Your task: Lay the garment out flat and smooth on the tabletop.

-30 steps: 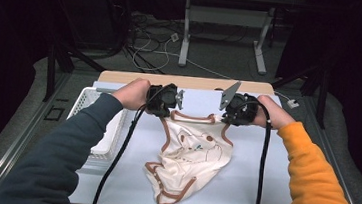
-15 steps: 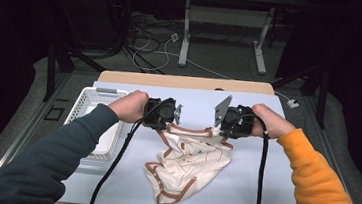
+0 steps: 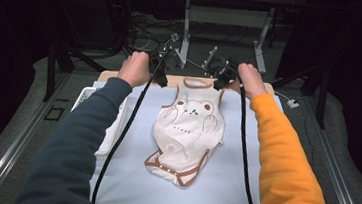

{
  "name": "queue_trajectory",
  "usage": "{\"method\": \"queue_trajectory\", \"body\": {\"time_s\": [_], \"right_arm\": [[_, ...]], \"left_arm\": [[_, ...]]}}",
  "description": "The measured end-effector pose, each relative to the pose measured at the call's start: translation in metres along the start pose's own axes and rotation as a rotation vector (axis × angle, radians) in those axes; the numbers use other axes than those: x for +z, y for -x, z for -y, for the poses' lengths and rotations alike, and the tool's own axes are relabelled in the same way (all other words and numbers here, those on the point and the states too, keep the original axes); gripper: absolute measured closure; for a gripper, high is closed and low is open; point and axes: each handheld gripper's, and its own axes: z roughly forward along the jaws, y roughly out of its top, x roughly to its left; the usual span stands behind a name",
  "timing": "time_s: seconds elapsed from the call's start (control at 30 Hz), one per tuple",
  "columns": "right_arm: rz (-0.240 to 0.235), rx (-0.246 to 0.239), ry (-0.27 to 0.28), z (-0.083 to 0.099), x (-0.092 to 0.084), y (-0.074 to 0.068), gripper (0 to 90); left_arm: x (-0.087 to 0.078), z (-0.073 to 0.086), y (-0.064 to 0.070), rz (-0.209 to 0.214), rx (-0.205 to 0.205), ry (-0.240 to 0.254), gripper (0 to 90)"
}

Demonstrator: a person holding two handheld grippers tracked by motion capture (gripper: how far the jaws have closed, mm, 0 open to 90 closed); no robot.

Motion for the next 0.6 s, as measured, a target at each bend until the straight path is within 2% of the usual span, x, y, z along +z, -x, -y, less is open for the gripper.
{"method": "queue_trajectory", "body": {"time_s": [0.03, 0.07, 0.1, 0.13, 0.2, 0.27, 0.3, 0.37, 0.43, 0.47, 0.6], "right_arm": [[-0.03, 0.017, 0.004, 0.009, 0.002, -0.008, 32.2], [-0.054, 0.013, 0.014, 0.017, 0.002, -0.014, 31.7], [-0.089, 0.007, 0.029, 0.025, 0.0, -0.019, 30.7], [-0.123, 0.013, 0.042, 0.033, -0.003, -0.026, 28.8], [-0.191, 0.047, 0.085, 0.047, -0.01, -0.04, 28.0], [-0.231, 0.063, 0.121, 0.059, -0.017, -0.055, 27.9], [-0.252, 0.068, 0.138, 0.064, -0.021, -0.062, 27.9], [-0.282, 0.071, 0.158, 0.073, -0.026, -0.078, 28.1], [-0.301, 0.078, 0.17, 0.082, -0.028, -0.092, 28.1], [-0.307, 0.081, 0.175, 0.086, -0.028, -0.098, 28.3], [-0.342, 0.124, 0.207, 0.104, -0.026, -0.115, 30.0]], "left_arm": [[0.003, 0.005, 0.009, 0.014, 0.003, 0.012, 32.2], [0.004, 0.01, 0.018, 0.049, 0.009, 0.011, 30.9], [0.004, 0.014, 0.027, 0.048, 0.011, 0.016, 30.1], [0.004, 0.018, 0.035, 0.08, 0.017, 0.024, 28.8], [0.002, 0.025, 0.052, 0.11, 0.008, 0.05, 27.2], [0.0, 0.032, 0.067, 0.165, 0.01, 0.068, 25.0], [0.001, 0.035, 0.075, 0.16, 0.007, 0.078, 24.9], [0.0, 0.041, 0.087, 0.2, 0.004, 0.081, 22.3], [0.001, 0.047, 0.098, 0.211, -0.011, 0.1, 21.8], [0.001, 0.05, 0.103, 0.231, -0.02, 0.111, 20.7], [0.002, 0.061, 0.122, 0.259, -0.051, 0.14, 19.2]]}}
